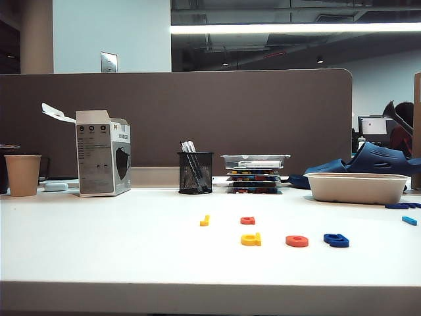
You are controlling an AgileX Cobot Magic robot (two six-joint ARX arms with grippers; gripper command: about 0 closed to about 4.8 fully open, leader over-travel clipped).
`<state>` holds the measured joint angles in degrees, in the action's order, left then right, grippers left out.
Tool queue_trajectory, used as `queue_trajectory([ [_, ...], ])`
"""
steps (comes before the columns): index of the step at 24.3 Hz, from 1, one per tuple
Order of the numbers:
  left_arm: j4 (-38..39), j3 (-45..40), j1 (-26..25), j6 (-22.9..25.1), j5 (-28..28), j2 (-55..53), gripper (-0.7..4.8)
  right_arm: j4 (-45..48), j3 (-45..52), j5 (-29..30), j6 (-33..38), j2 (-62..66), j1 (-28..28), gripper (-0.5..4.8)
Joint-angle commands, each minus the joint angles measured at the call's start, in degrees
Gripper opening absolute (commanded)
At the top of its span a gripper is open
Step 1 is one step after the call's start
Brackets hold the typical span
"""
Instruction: Select the appropriate letters from the row of letter magnets placed on the table to arrange into the word "dog".
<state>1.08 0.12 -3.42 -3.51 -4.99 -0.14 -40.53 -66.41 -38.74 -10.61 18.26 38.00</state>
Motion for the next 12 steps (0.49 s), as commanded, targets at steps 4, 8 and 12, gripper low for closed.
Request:
queue_trajectory([
  [4,1.25,0.28,0.00,-0.13,-0.17,0.04,-0.05,3.23,-0.11,1.60,0.37,0.04,0.02,-0.08],
  [8,2.84,0.28,0.00,-0.13,-0.17,0.04,-0.05,3.02,-0.09,1.60,1.73,0.04,0.02,-0.08],
  [12,3.08,0.28,0.00,-0.13,-0.17,0.04,-0.05,2.64,-0.09,1.60,2.12,0.11,-0.33,-0.09],
])
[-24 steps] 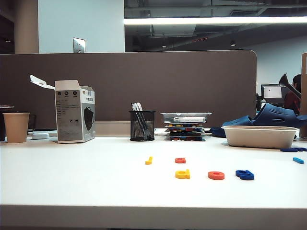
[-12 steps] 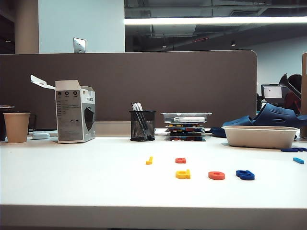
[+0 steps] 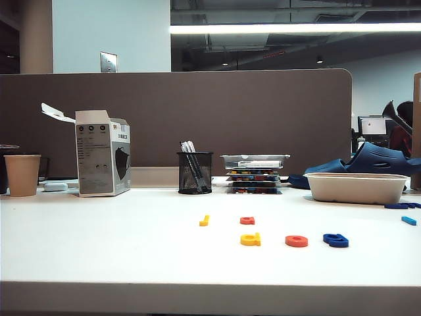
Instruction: Select the appropriate letters from the row of letter magnets placed on the table to arrange into the word "dog".
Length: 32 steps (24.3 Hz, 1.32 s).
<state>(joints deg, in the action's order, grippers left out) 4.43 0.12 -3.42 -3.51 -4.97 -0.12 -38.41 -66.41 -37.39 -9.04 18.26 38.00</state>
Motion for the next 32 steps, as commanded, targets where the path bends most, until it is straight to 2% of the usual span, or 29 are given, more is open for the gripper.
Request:
queue_trajectory([
  [1,-0.24,0.28,0.00,-0.13,-0.20,0.02,-0.05,0.42,-0.09,0.33,0.55,0.20,-0.83,-0.09],
  [3,-0.26,0.28,0.00,-0.13,-0.20,0.02,-0.05,-0.63,-0.09,1.55,0.52,0.42,-3.80,-0.08],
  [9,-0.39,0.28,0.00,-0.13,-0.20,0.02,-0.05,-0.76,1.77,17.11,2.12,0.37,-19.74,-0.08],
  [14,-0.48,0.28,-0.02,-0.13,-0.20,0.02,-0.05,4.98,8.55,28.11,4.00,0.20,-29.75,-0.08],
  [16,-0.55,0.28,-0.02,-0.13,-0.20,0.02,-0.05,9.90,12.96,33.42,4.79,0.04,-33.97,-0.08],
  [20,-0.63,0.28,0.00,-0.13,-0.20,0.00,-0.05,12.15,17.25,36.28,5.07,0.02,-34.64,-0.08],
  [24,-0.66,0.28,-0.02,-0.13,-0.20,0.02,-0.05,14.58,22.60,36.48,6.32,-0.85,-34.62,-0.08],
  [27,-0.66,0.28,-0.02,-0.13,-0.20,0.02,-0.05,19.74,29.88,36.50,7.76,-5.14,-34.62,-0.08],
  [32,-0.68,0.28,-0.02,-0.13,-0.20,0.02,-0.05,22.05,37.16,36.48,7.89,-11.80,-34.62,-0.08],
])
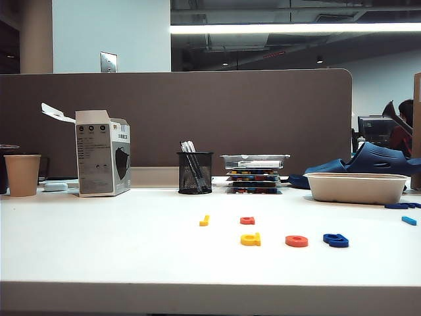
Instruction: Select the appropriate letters from the row of letter magnets placed on the table to arrange into the word "dog".
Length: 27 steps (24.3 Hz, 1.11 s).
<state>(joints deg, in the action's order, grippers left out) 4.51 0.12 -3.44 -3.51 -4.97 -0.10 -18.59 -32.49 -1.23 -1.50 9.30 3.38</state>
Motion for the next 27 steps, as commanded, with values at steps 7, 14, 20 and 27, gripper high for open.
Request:
queue_trajectory([
  [7,-0.74,0.28,0.00,-0.13,-0.20,0.00,-0.05,6.03,12.85,0.63,3.19,-9.38,-0.07,-0.08],
  [14,-0.76,0.28,0.00,-0.13,-0.20,0.00,-0.05,13.88,19.04,1.38,3.30,-9.42,-0.07,-0.08],
  [20,-0.79,0.28,0.00,-0.13,-0.20,0.00,-0.05,23.39,26.05,1.40,3.17,-9.42,-0.07,-0.08],
  [27,-0.76,0.28,0.02,-0.13,-0.20,0.00,-0.05,27.61,30.27,1.42,2.51,-9.42,-0.04,-0.08],
])
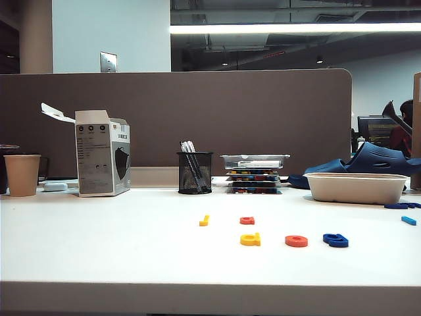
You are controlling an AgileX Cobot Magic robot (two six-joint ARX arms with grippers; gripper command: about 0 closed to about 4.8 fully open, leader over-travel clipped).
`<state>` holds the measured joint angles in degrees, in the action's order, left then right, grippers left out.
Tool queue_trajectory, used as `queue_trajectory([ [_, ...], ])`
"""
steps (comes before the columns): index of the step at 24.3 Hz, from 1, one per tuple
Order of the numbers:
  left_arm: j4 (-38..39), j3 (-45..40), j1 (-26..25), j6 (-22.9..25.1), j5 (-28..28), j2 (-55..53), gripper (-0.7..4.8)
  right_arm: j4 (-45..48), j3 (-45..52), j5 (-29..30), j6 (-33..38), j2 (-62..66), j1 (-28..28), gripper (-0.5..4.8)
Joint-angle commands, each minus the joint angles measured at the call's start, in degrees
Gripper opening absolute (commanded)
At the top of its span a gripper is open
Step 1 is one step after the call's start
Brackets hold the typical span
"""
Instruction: Select the appropriate letters from the row of letter magnets placed on the table to arrange into the word "dog".
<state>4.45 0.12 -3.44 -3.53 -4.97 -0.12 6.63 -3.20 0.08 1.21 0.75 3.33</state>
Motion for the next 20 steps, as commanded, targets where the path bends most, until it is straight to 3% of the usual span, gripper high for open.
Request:
queue_trajectory([
  [1,-0.70,0.28,0.02,-0.09,-0.20,0.02,-0.05,2.99,1.99,0.09,-0.24,-0.87,-0.02,-0.08],
  [20,-0.68,0.28,0.02,-0.11,-0.20,0.02,-0.05,2.19,3.21,0.04,-1.64,-0.90,-0.07,-0.08],
])
